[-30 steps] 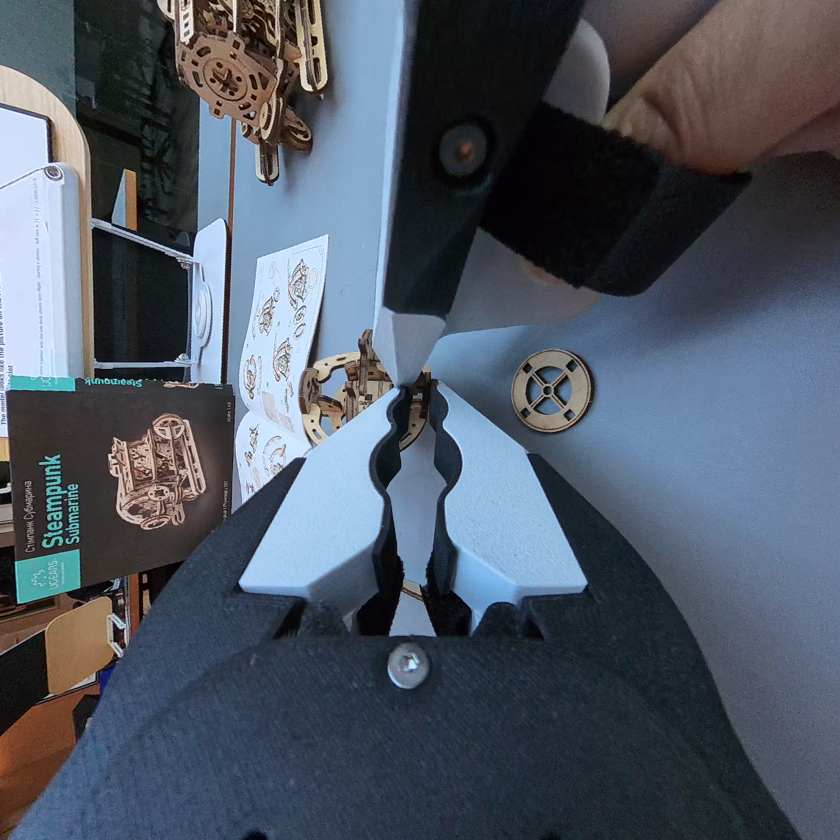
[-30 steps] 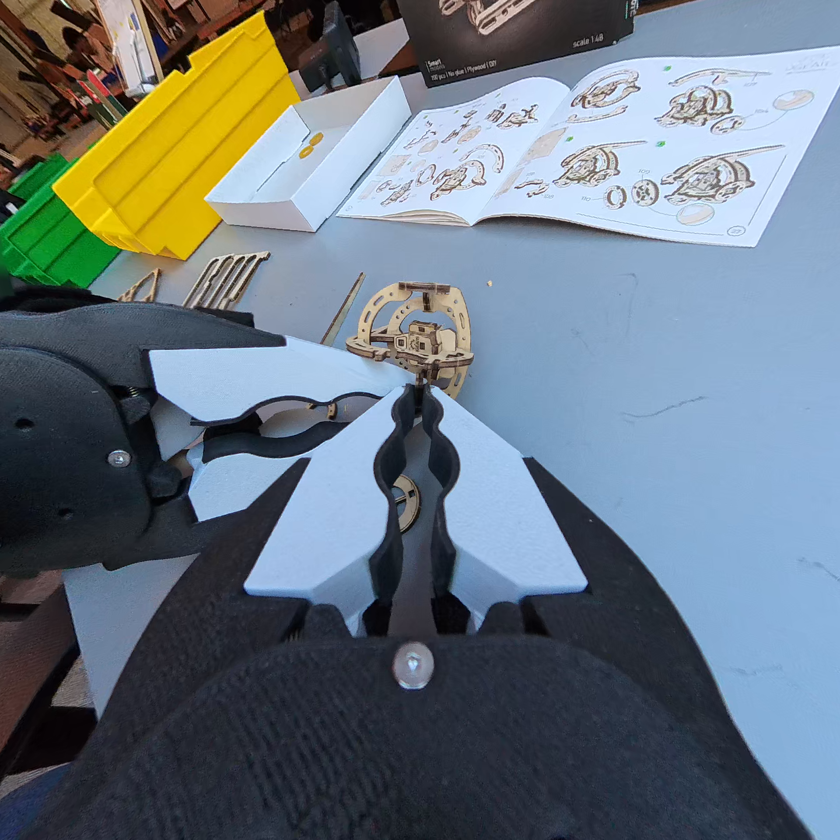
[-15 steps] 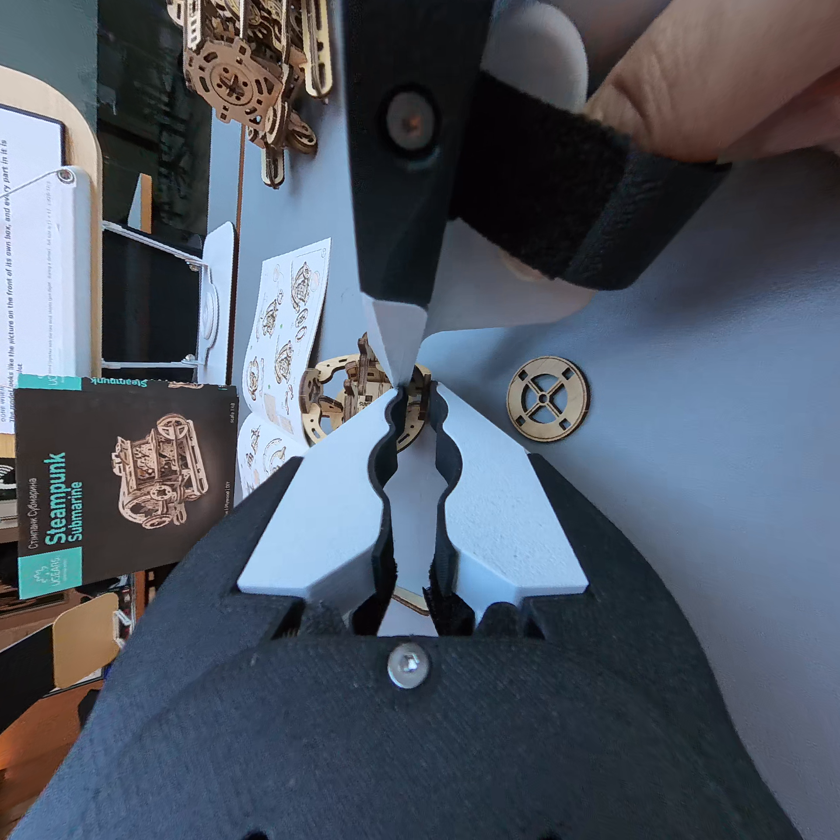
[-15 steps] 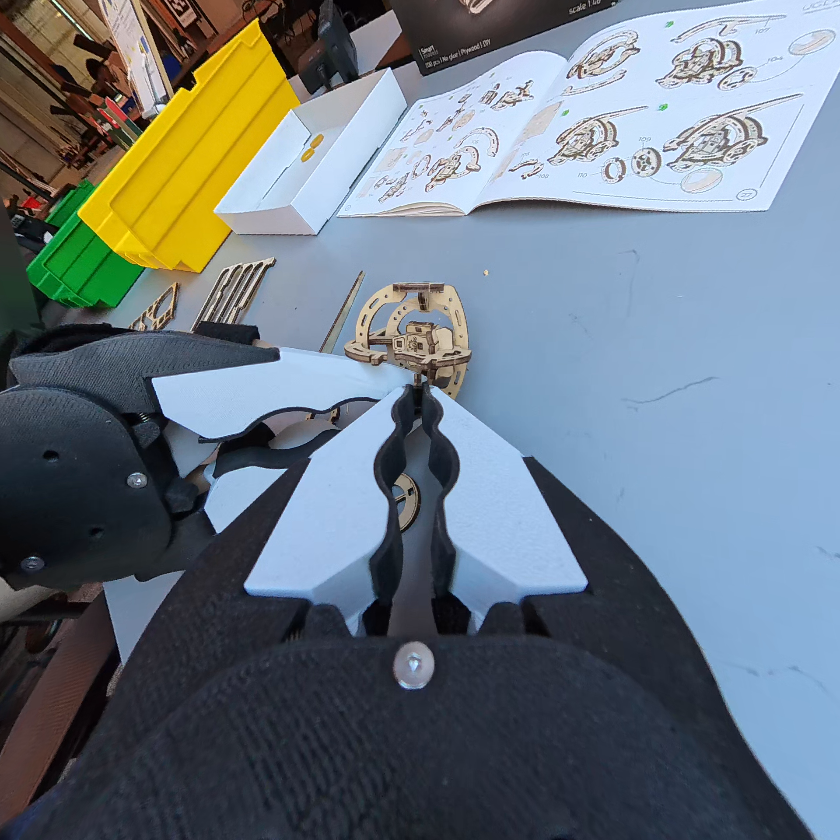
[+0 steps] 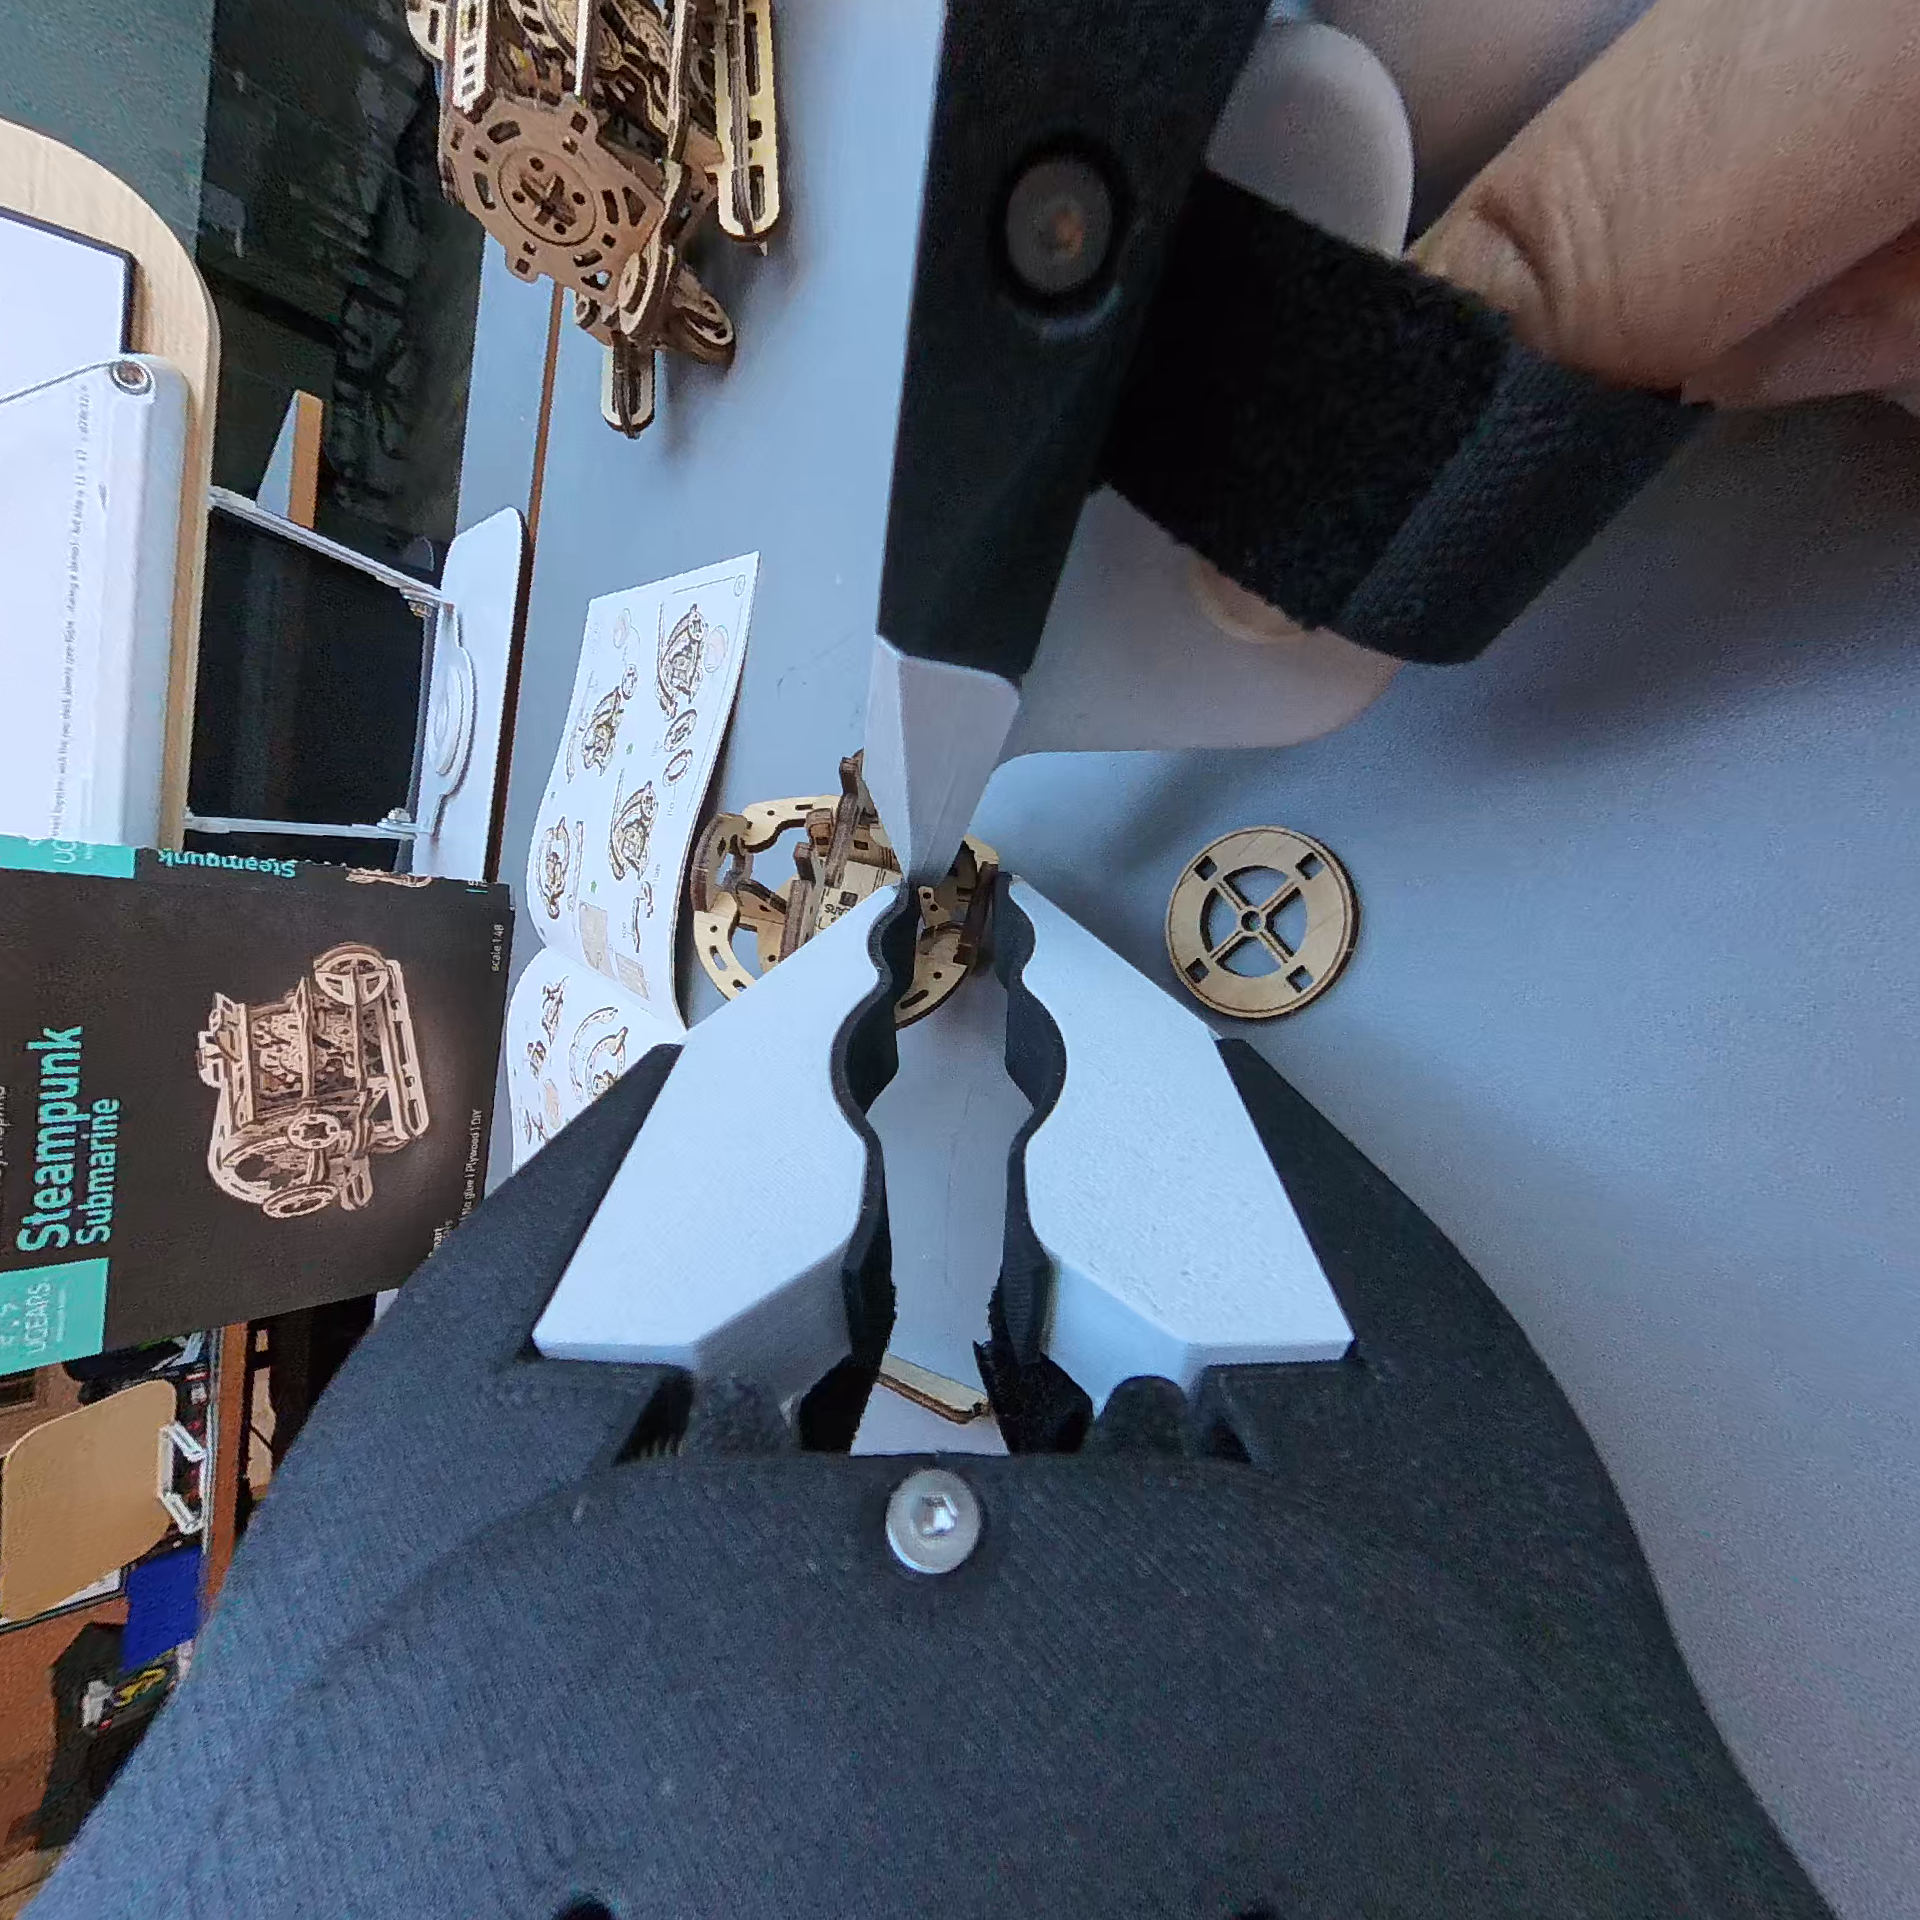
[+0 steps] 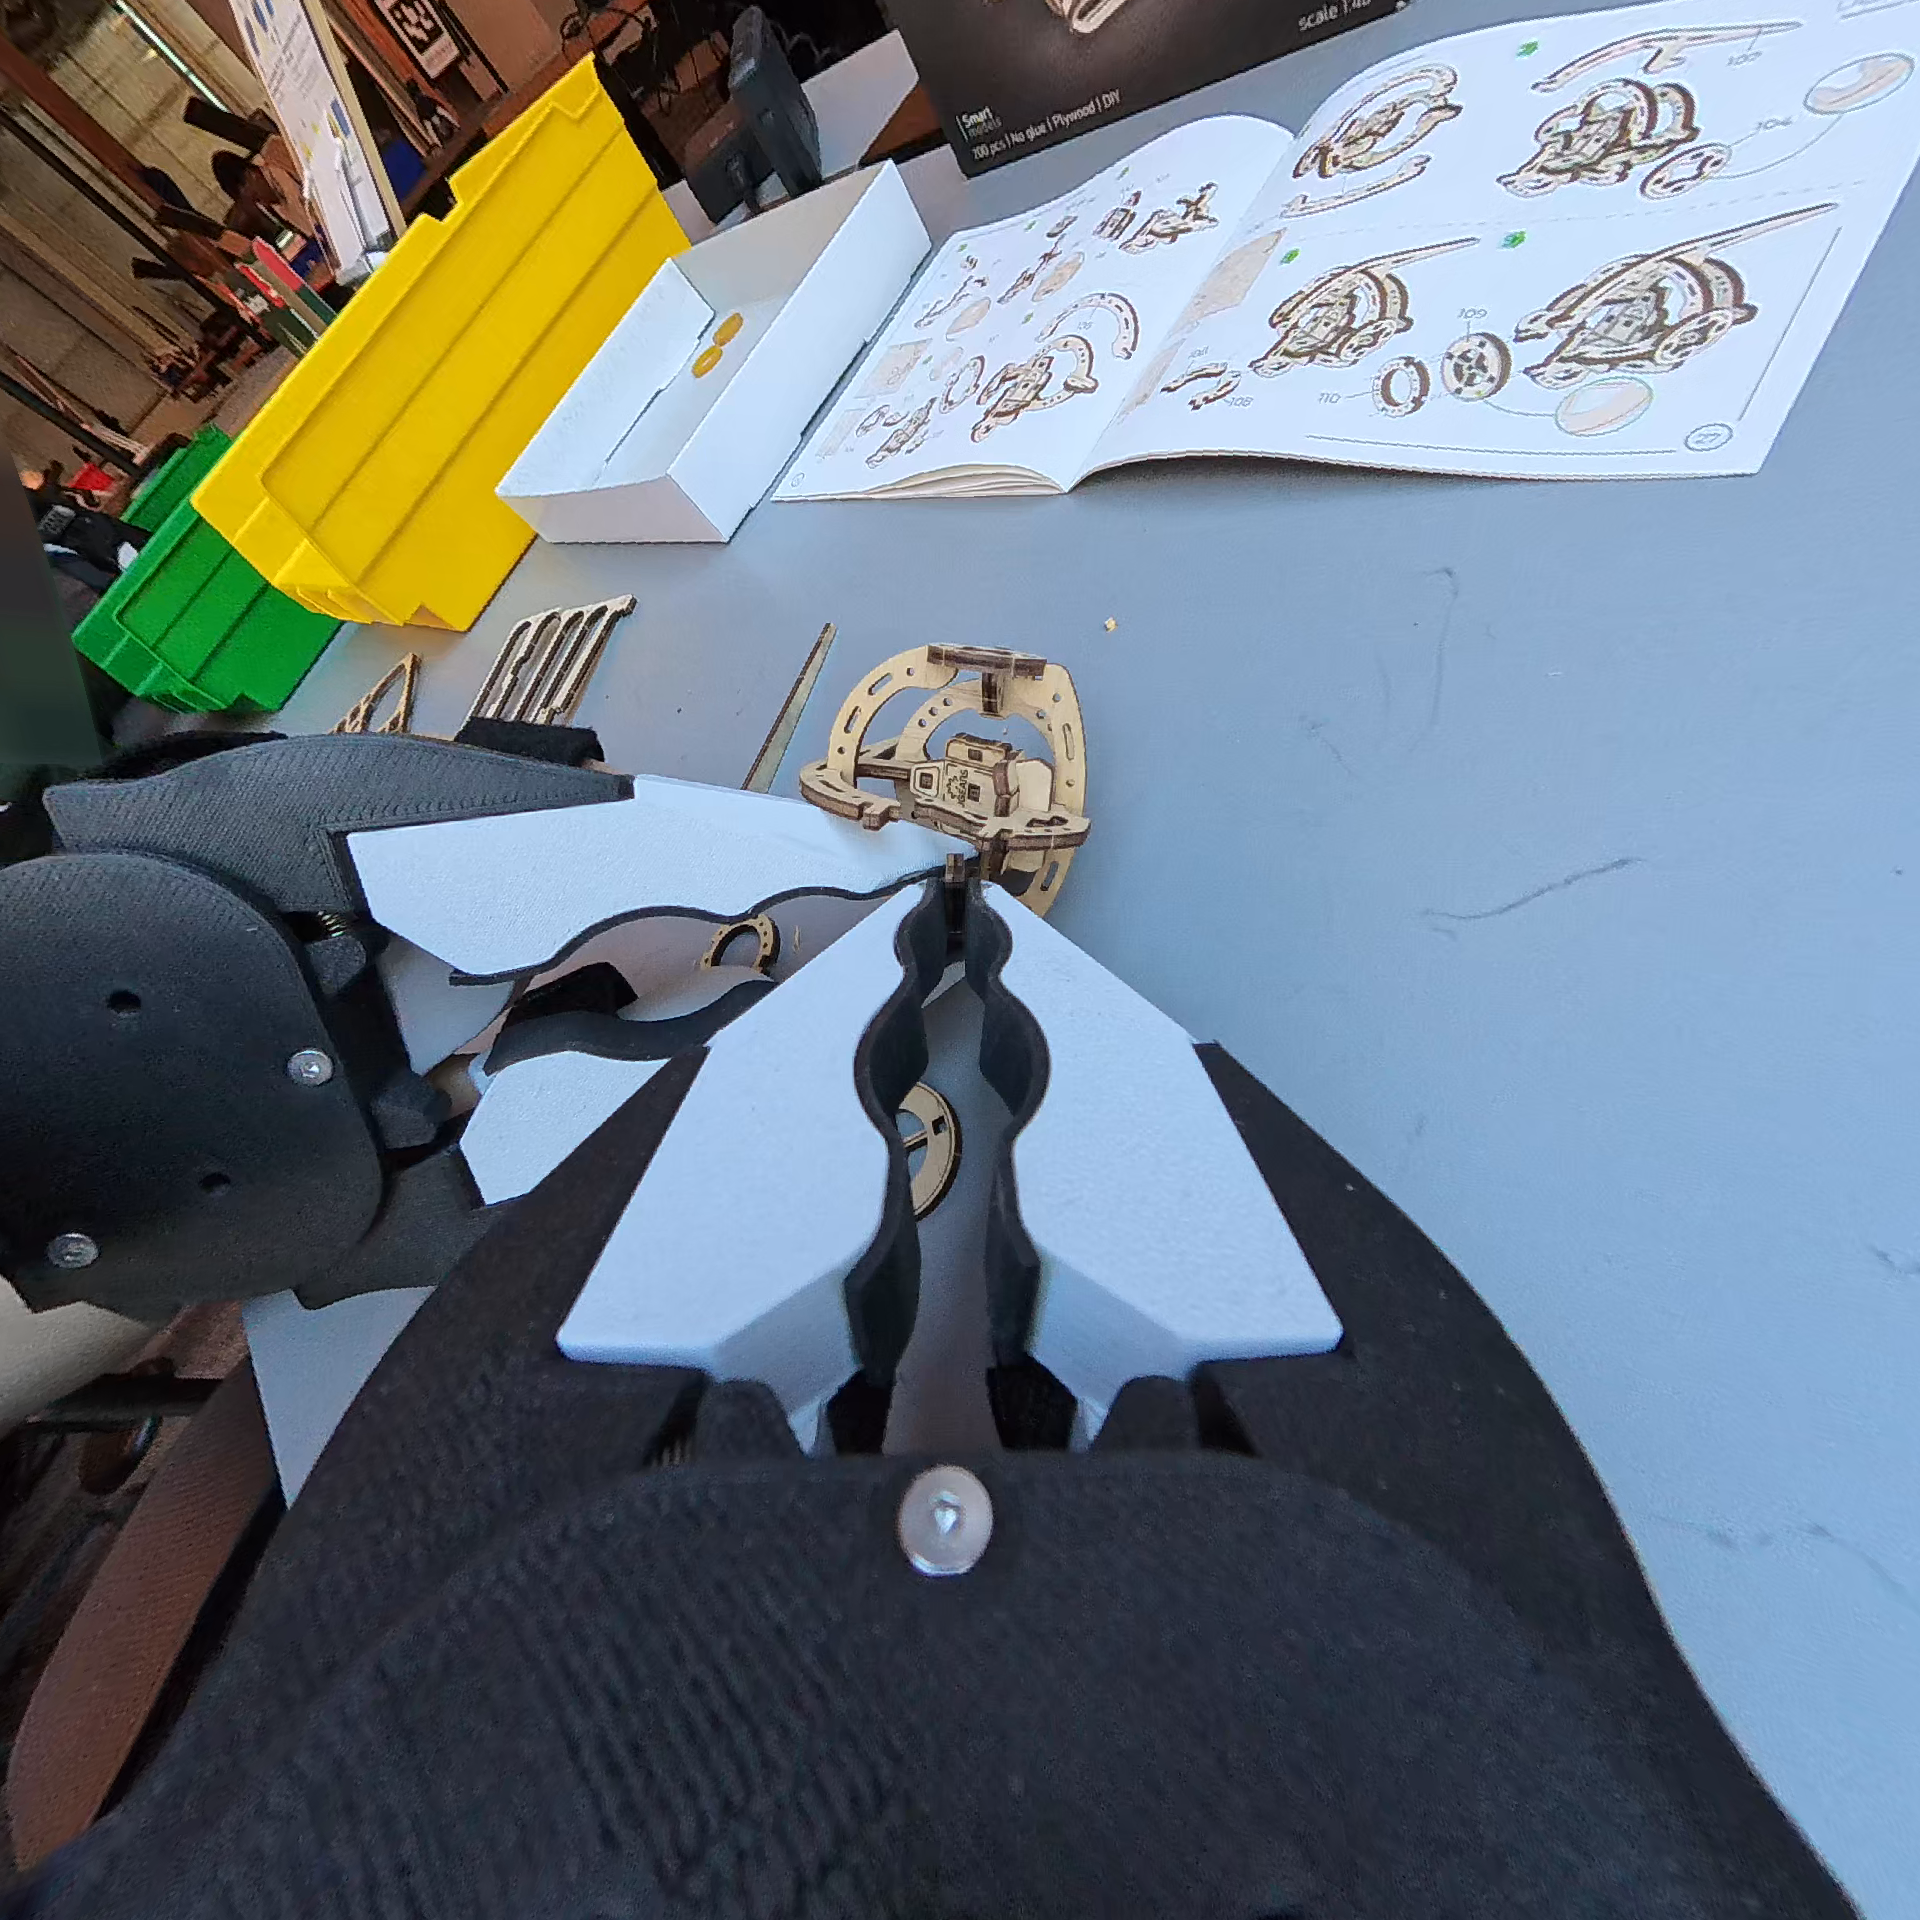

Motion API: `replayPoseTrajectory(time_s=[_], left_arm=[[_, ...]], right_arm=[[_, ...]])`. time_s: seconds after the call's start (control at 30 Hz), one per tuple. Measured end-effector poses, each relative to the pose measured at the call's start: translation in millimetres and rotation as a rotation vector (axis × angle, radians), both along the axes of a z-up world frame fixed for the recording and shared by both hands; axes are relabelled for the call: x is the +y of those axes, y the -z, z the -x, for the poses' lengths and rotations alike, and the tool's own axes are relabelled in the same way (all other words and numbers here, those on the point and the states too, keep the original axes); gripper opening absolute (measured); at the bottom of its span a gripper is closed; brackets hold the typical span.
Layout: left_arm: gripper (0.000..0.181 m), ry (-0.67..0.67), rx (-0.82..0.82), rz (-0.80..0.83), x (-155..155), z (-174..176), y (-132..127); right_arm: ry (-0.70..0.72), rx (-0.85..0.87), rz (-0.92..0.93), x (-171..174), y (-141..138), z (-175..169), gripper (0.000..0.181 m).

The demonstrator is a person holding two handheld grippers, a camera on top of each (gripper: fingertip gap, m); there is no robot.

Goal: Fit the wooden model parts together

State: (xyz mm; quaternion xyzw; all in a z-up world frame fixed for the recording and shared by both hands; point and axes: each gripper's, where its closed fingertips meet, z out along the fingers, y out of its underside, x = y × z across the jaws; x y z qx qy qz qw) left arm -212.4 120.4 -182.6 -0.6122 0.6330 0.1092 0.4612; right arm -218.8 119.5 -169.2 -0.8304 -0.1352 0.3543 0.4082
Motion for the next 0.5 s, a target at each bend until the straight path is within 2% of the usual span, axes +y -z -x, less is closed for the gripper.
replayPoseTrajectory(time_s=[0.33, 0.5], left_arm=[[0.008, 0.009, 0.018, -0.031, 0.7, -1.5, -1.8], [0.008, 0.014, 0.059, -0.098, 1.3, -1.7, -2.2]], right_arm=[[0.013, 0.028, 0.001, 1.0, -2.2, -2.1, 0.001], [0.012, 0.047, 0.014, 1.0, -2.2, -2.6, 0.001]])
